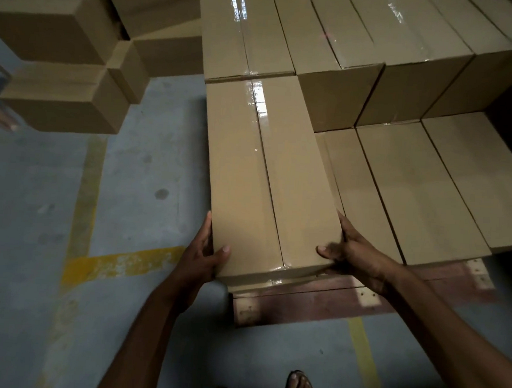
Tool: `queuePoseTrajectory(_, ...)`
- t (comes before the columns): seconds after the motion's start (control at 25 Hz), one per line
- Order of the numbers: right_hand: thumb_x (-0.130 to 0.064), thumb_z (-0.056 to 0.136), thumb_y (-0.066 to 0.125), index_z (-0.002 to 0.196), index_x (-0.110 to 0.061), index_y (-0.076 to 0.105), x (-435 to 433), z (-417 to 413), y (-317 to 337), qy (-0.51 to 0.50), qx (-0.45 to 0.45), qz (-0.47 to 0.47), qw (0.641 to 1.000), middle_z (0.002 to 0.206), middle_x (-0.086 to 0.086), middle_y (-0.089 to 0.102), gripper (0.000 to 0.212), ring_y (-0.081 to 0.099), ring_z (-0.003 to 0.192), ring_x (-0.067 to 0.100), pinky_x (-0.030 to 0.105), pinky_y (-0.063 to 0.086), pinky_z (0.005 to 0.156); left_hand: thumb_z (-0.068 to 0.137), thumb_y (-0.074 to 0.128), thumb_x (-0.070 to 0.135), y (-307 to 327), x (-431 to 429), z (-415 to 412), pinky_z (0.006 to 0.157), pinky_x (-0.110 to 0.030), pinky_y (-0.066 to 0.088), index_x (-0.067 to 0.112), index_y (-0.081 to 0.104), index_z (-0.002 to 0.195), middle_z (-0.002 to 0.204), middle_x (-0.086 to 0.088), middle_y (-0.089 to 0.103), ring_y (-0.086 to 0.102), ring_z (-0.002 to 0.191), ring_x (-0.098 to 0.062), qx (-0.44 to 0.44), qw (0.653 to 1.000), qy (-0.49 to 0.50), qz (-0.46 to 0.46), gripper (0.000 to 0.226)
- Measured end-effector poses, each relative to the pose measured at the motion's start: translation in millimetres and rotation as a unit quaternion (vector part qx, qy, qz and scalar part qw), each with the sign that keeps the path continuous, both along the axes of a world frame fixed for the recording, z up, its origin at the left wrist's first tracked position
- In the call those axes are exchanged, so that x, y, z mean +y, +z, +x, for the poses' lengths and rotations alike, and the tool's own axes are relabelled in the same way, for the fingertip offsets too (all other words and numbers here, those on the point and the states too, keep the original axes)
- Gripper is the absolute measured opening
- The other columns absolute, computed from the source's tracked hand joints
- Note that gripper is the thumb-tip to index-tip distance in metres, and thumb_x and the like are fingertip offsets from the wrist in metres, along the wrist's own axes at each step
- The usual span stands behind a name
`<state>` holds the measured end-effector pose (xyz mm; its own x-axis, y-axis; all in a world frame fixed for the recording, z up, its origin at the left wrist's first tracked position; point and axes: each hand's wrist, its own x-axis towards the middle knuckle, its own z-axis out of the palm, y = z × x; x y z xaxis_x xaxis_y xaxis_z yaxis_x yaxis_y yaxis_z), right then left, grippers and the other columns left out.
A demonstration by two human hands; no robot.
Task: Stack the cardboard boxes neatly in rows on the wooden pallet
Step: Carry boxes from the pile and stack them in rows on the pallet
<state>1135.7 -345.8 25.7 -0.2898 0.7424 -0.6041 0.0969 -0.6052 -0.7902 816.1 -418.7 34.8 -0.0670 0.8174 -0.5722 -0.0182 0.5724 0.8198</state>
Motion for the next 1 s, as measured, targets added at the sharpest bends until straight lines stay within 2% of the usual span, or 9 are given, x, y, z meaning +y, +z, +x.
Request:
queuePoseTrajectory(0.12,0.009,0.090,0.065,0.153,-0.046,0.035,-4,1,-4,-0.001,-0.006,-0.001,1.000,0.136,-0.006,0.066,0.088,0.065,0.123,0.020,0.043,0.050,0.108,0.099,0.064,0.010,-3,-5,0,0.089,-0.032,0.058,0.053,0.017,0.158,0.121,0.047,0.057,0.059,0.120,0.006,-0.012,1.000,0.007,0.002,0.087)
queuePoseTrajectory(0.2,0.005,0.090,0.067,0.151,-0.052,0.035,-6,2,-4,-0.003,-0.016,-0.012,1.000,0.138,-0.007,0.064,0.090,0.065,0.121,0.022,0.044,0.056,0.099,0.098,0.064,0.011,-4,-6,1,0.082,-0.028,0.060,0.053,0.018,0.157,0.120,0.045,0.059,0.062,0.112,0.009,-0.012,1.000,0.007,-0.001,0.086)
queuePoseTrajectory(0.28,0.003,0.090,0.067,0.149,-0.056,0.035,-5,2,-2,-0.005,-0.019,-0.018,1.000,0.137,-0.009,0.064,0.089,0.066,0.119,0.022,0.040,0.061,0.086,0.099,0.064,0.010,-2,-5,1,0.080,-0.027,0.060,0.052,0.016,0.157,0.116,0.046,0.061,0.064,0.109,0.010,-0.009,1.000,0.004,-0.005,0.087)
queuePoseTrajectory(0.32,0.003,0.091,0.067,0.149,-0.056,0.034,-4,2,-1,-0.005,-0.020,-0.017,1.000,0.137,-0.009,0.064,0.090,0.066,0.119,0.021,0.038,0.060,0.084,0.099,0.064,0.010,-1,-4,1,0.080,-0.027,0.060,0.051,0.015,0.158,0.114,0.046,0.062,0.064,0.108,0.010,-0.006,1.000,0.000,-0.003,0.087)
queuePoseTrajectory(0.44,0.009,0.091,0.064,0.155,-0.045,0.031,0,-3,4,0.009,-0.020,0.002,1.000,0.140,-0.005,0.063,0.090,0.064,0.124,0.019,0.039,0.054,0.103,0.099,0.063,0.009,1,0,-1,0.079,-0.025,0.060,0.050,0.014,0.159,0.115,0.047,0.060,0.061,0.112,0.010,-0.006,1.000,-0.005,-0.007,0.087)
queuePoseTrajectory(0.56,0.010,0.089,0.065,0.157,-0.040,0.028,0,-3,4,0.027,-0.021,0.003,0.999,0.142,-0.004,0.062,0.093,0.060,0.129,0.019,0.041,0.044,0.115,0.100,0.062,0.008,3,-1,0,0.086,-0.028,0.057,0.049,0.012,0.160,0.118,0.048,0.058,0.056,0.121,0.006,-0.004,1.000,-0.010,-0.018,0.088)
queuePoseTrajectory(0.76,0.012,0.089,0.063,0.157,-0.040,0.030,-2,-3,3,0.022,-0.025,0.000,0.999,0.140,-0.004,0.063,0.092,0.061,0.129,0.021,0.040,0.046,0.113,0.100,0.063,0.012,4,-4,-1,0.099,-0.045,0.050,0.051,0.010,0.159,0.121,0.048,0.057,0.057,0.124,-0.003,-0.006,1.000,-0.016,-0.014,0.088)
queuePoseTrajectory(0.88,0.012,0.089,0.063,0.157,-0.041,0.029,-3,-4,2,0.023,-0.024,-0.002,0.999,0.140,-0.004,0.064,0.092,0.062,0.126,0.020,0.040,0.045,0.113,0.100,0.064,0.012,6,-4,-2,0.102,-0.045,0.052,0.050,0.011,0.160,0.125,0.046,0.056,0.055,0.130,-0.006,-0.010,1.000,-0.015,-0.014,0.088)
queuePoseTrajectory(1.0,0.012,0.089,0.063,0.158,-0.043,0.028,-4,0,1,0.021,-0.021,-0.011,1.000,0.142,-0.002,0.062,0.094,0.065,0.113,0.015,0.039,0.048,0.108,0.100,0.064,0.011,6,-6,0,0.103,-0.046,0.052,0.050,0.012,0.160,0.125,0.046,0.056,0.055,0.130,-0.006,-0.009,1.000,-0.016,-0.012,0.088)
